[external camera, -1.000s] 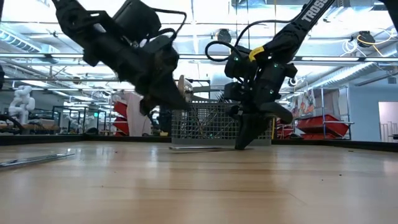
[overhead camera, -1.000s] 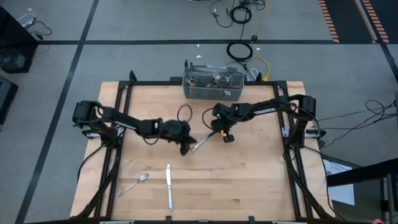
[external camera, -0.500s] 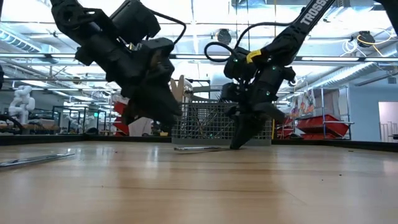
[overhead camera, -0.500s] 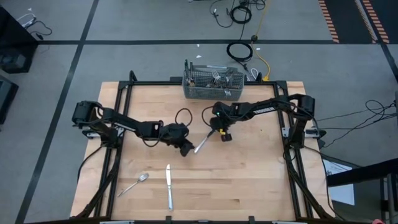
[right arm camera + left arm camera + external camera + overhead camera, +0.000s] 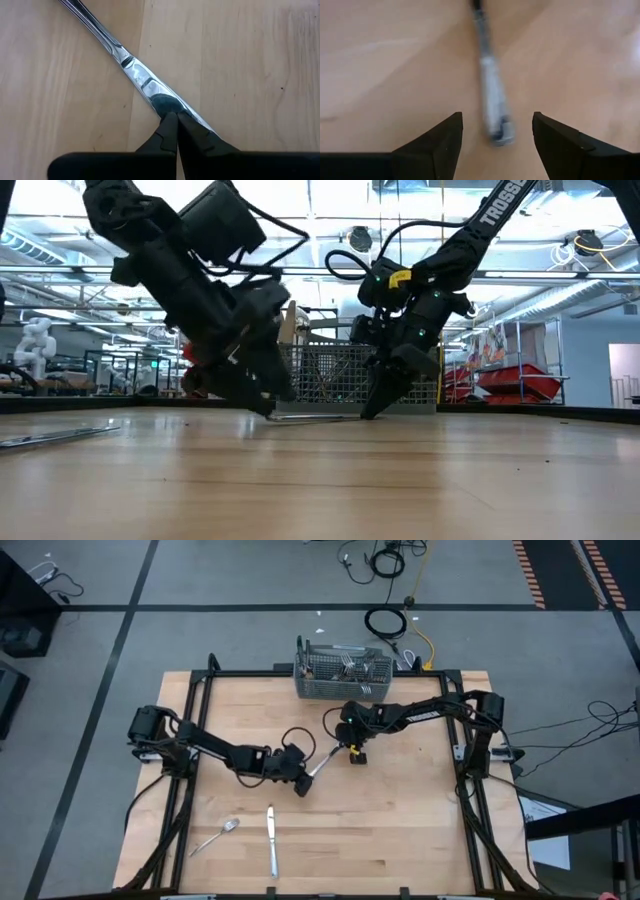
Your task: Sort silverware
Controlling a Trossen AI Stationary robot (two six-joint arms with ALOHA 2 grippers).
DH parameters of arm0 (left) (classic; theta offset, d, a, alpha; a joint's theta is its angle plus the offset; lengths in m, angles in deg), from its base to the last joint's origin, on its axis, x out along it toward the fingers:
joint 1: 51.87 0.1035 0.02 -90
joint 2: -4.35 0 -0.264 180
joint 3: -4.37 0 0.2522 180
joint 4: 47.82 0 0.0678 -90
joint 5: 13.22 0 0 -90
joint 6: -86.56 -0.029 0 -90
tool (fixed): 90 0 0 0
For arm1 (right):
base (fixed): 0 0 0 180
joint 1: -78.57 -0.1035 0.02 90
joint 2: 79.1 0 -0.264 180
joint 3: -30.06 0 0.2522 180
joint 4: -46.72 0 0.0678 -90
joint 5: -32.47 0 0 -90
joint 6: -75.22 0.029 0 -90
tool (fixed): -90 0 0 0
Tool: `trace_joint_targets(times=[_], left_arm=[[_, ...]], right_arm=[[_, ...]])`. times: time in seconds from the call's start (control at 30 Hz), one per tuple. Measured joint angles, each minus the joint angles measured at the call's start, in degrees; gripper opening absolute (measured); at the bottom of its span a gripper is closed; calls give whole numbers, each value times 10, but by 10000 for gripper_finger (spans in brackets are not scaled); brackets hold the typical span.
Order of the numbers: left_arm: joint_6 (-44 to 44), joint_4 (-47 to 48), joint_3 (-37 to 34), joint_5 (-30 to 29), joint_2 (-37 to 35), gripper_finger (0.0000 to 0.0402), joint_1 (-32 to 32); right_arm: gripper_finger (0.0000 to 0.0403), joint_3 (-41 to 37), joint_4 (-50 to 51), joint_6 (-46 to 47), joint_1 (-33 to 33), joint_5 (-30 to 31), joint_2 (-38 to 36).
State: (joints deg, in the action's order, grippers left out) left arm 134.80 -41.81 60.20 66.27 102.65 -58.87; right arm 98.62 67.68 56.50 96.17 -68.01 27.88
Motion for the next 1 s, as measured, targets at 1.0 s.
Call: trace_joint_targets(times=[1.0], left_arm=[[-23, 105, 108, -64, 117, 240, -1]], right_arm=[[0, 0, -23, 32, 1, -31, 1]])
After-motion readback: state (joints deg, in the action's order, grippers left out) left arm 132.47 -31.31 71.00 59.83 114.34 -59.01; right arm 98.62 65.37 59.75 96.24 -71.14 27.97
